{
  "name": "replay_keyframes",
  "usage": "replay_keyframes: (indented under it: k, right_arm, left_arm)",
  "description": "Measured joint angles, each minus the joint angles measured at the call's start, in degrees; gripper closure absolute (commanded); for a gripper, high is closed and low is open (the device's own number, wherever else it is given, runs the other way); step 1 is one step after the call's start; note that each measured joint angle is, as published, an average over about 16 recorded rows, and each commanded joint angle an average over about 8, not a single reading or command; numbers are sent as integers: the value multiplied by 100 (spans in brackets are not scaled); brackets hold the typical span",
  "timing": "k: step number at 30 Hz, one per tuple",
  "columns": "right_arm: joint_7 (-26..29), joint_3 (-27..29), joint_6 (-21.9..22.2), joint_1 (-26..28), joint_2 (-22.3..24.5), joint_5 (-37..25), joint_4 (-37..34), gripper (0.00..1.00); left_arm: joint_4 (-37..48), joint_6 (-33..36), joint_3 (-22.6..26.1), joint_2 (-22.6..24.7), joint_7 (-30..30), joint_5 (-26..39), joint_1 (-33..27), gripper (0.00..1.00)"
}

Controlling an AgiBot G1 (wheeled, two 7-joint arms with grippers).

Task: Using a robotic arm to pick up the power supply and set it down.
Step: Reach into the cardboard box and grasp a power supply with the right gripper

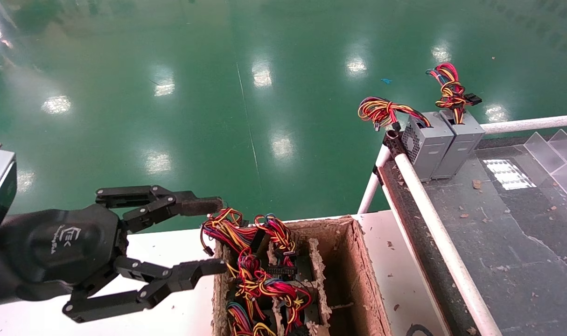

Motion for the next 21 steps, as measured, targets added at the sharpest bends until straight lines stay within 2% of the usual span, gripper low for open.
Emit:
replay_keyframes:
  k: [12,21]
  right_arm:
    - [-81,106,120,-35,117,87,200,100]
    - [-466,414,155,-35,339,494,334,100]
  left_arm:
    - [0,0,0,0,0,0,0,0]
    - [0,0,1,0,0,0,0,0]
